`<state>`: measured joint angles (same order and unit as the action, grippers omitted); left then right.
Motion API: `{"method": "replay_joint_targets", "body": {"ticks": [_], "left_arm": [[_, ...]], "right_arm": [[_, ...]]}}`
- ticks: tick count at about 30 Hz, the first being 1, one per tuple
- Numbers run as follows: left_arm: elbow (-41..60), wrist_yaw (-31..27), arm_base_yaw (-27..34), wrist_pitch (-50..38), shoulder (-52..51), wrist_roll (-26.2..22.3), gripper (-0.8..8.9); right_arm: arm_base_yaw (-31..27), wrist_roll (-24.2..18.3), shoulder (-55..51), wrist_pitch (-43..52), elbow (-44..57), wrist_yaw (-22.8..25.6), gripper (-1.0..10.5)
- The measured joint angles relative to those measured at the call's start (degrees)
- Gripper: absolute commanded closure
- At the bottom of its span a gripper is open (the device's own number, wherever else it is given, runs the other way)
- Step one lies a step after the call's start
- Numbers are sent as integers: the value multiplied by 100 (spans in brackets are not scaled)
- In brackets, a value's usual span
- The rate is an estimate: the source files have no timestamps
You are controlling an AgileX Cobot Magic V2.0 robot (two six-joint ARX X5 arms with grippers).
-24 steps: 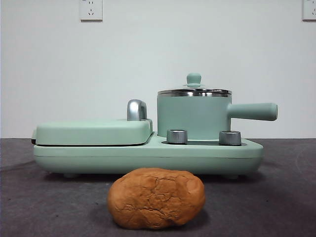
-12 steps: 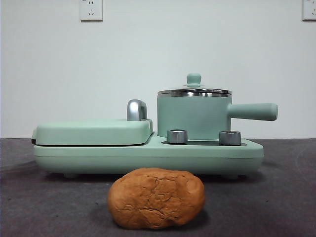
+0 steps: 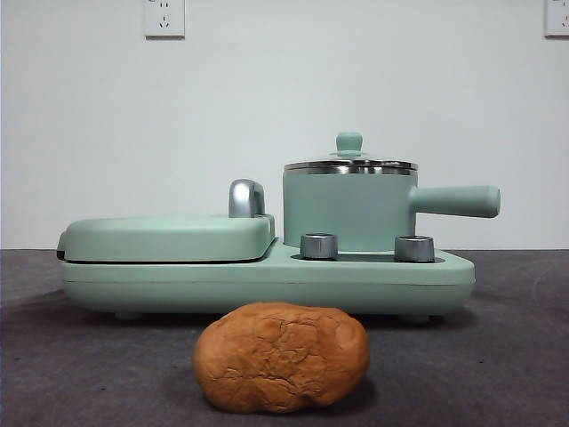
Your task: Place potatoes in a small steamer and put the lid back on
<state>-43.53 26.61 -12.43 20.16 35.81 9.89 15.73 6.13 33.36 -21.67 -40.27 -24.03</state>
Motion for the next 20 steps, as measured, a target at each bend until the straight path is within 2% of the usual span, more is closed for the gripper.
{"method": "replay_joint_targets", "body": {"ticks": [4, 9, 10, 12, 14, 15, 20], "left_arm": [[-271, -24, -697, 428, 409, -719, 805], [-433, -555, -1576, 953, 745, -1735, 805], [-433, -662, -1742, 1021, 791, -1976, 804], [-433, -717, -1974, 1113, 848, -2369, 755], [-433, -721, -2111, 1091, 861, -2603, 636], [-433, -721, -2129, 1073, 857, -2658, 594], [-433, -728, -2162, 1047, 848, -2815, 565]], "right_arm": [[651, -739, 284, -540, -164, 199, 931], [1338, -1449, 533, -949, -203, 737, 930], [1460, -1585, 555, -1003, -203, 844, 913], [1633, -1821, 570, -1071, -203, 935, 793], [1751, -1985, 566, -1073, -203, 1034, 680], [1773, -2022, 566, -1075, -208, 1069, 664], [1777, -2096, 566, -1091, -212, 1209, 664]]}}
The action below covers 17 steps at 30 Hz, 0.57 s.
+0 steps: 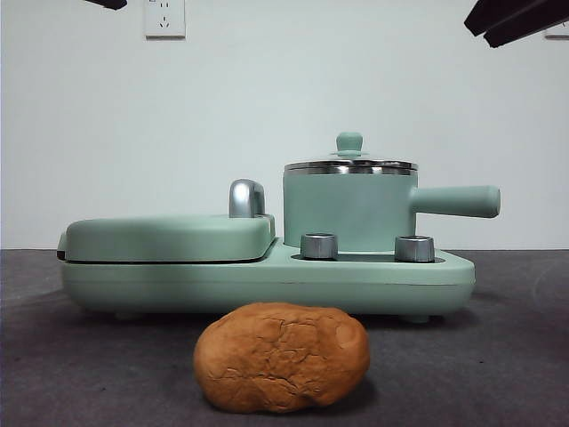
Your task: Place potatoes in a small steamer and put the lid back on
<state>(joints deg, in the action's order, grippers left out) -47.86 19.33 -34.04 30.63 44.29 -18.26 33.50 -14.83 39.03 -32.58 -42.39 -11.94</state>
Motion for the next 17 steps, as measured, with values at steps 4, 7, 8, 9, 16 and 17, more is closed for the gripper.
{"method": "replay_joint_targets", "body": {"ticks": [4, 7, 8, 9, 16, 17], "left_arm": [[0, -44, 0, -96, 20, 7, 566], [-2, -214, 0, -566, 170, 197, 566], [-7, -269, 0, -800, 278, 295, 566], [-9, -282, 0, -1038, 402, 382, 566], [-109, -800, -109, -2734, 1539, 938, 566], [-195, -861, -114, -2896, 1744, 973, 566]], "right_arm": [[0, 33, 0, 0, 0, 2, 664], [0, 164, 0, 0, 0, 0, 664], [0, 216, 0, 0, 0, 0, 664], [0, 275, 0, 0, 0, 0, 664], [0, 485, 0, 2, 0, 0, 664], [0, 490, 0, 2, 0, 0, 664]]}}
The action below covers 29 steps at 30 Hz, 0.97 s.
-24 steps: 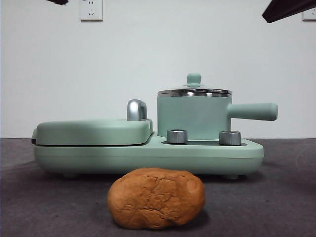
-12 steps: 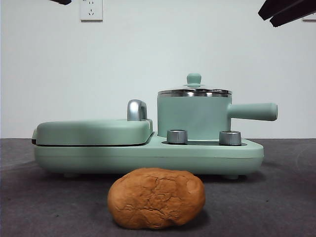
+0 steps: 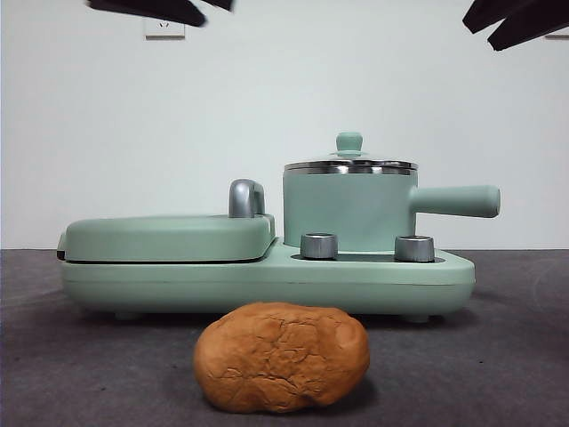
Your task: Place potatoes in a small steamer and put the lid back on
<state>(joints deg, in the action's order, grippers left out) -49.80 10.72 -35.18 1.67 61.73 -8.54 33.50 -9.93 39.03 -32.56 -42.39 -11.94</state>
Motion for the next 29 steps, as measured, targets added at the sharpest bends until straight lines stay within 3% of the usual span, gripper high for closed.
{"method": "replay_joint_targets", "body": {"ticks": [16, 29], "left_arm": [[-2524, -28, -85, -363, 3283, 85, 564], [-3650, -9, -85, -721, 4599, 85, 564]], "right_arm": [[0, 125, 0, 42, 0, 0, 664], [0, 131, 0, 199, 0, 0, 664]]}}
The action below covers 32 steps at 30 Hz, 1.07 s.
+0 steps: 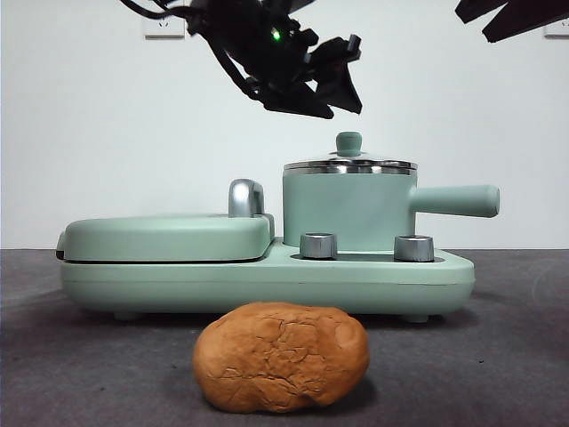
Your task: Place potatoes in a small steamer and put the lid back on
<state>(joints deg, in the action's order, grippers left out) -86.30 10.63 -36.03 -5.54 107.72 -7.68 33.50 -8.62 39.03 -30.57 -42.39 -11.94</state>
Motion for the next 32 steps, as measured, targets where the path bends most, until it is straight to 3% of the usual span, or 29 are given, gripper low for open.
{"method": "replay_joint_targets", "body": {"ticks": [24, 32], "left_arm": [[-22, 146, -2, -114, 481, 0, 571], [-33, 160, -13, -22, 481, 0, 702]], "right_arm": [[0, 15, 0, 9, 0, 0, 664], [0, 15, 0, 17, 0, 0, 664]]}}
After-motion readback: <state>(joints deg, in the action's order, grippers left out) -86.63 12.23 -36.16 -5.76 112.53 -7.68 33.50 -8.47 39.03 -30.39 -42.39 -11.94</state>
